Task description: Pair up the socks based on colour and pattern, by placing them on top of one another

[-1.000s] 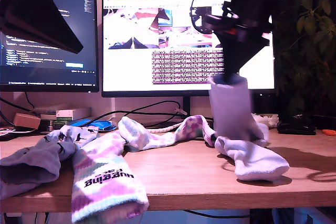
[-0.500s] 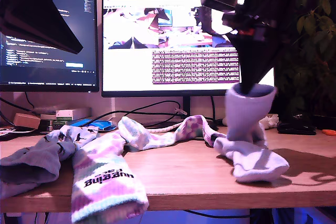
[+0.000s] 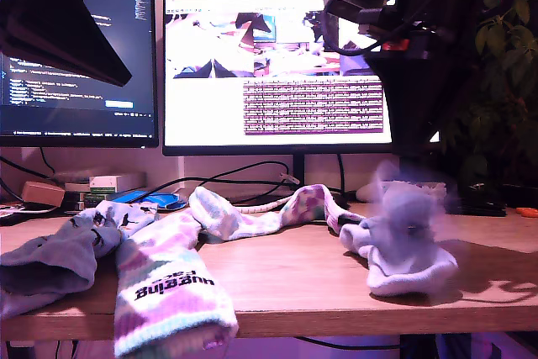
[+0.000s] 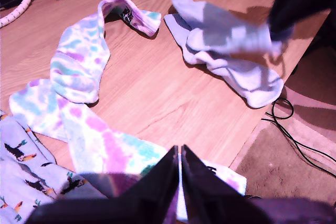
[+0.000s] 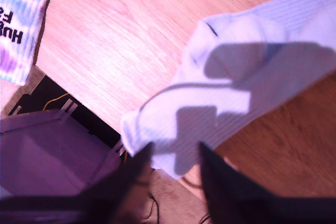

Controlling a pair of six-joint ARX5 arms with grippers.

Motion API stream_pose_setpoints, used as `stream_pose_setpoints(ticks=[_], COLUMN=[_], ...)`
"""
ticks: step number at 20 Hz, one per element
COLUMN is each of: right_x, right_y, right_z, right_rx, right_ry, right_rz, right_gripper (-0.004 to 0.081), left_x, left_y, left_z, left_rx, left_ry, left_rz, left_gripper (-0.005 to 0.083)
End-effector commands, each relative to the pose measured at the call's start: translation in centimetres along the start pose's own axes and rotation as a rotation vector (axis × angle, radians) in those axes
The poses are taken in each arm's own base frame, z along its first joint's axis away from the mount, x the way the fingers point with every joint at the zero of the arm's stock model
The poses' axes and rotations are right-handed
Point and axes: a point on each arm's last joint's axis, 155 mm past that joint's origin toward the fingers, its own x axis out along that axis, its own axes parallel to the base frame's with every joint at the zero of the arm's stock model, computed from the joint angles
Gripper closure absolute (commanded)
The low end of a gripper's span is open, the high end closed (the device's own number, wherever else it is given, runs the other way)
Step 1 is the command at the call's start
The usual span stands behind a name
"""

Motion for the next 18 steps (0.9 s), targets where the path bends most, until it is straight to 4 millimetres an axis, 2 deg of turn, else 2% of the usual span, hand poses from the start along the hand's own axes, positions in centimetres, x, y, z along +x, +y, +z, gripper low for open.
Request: stream_pose_setpoints(ticks=[1, 3, 7, 9, 13, 18], right_x=[-0.3, -0.3, -0.7, -1.3, -1.6, -2.5], right_y=[0.2, 0.1, -1.6, -3.0, -3.8, -4.7], right_z=[0.0, 0.4, 3.8, 5.9, 6.6, 9.6], right_rx=[0.015, 0.014, 0.03, 0.05, 0.063, 0.04], right_ry=[-0.011, -0.023, -0.168, -0.258, -0.295, -0.419], right_rz=[0.006, -0.001, -0.04, -0.066, -0.071, -0.103], right_gripper=[0.0414, 0.0415, 0.0459, 0.0478, 0.0496, 0.0705], left_x=[0.1, 0.1, 0.2, 0.2, 0.6, 2.6], left_y=[0.0, 0.0, 0.0, 0.1, 0.2, 1.2], left_z=[-0.3, -0.3, -0.4, -0.3, -0.7, -0.8], left_rx=[0.002, 0.002, 0.0, 0.001, -0.01, -0.025], left_ry=[0.001, 0.001, 0.004, 0.002, 0.017, 0.027], left_rz=[-0.001, -0.001, -0.001, 0.0, -0.003, -0.004], left_gripper=[0.0794, 0.0793, 0.0793, 0.0793, 0.0793, 0.0793])
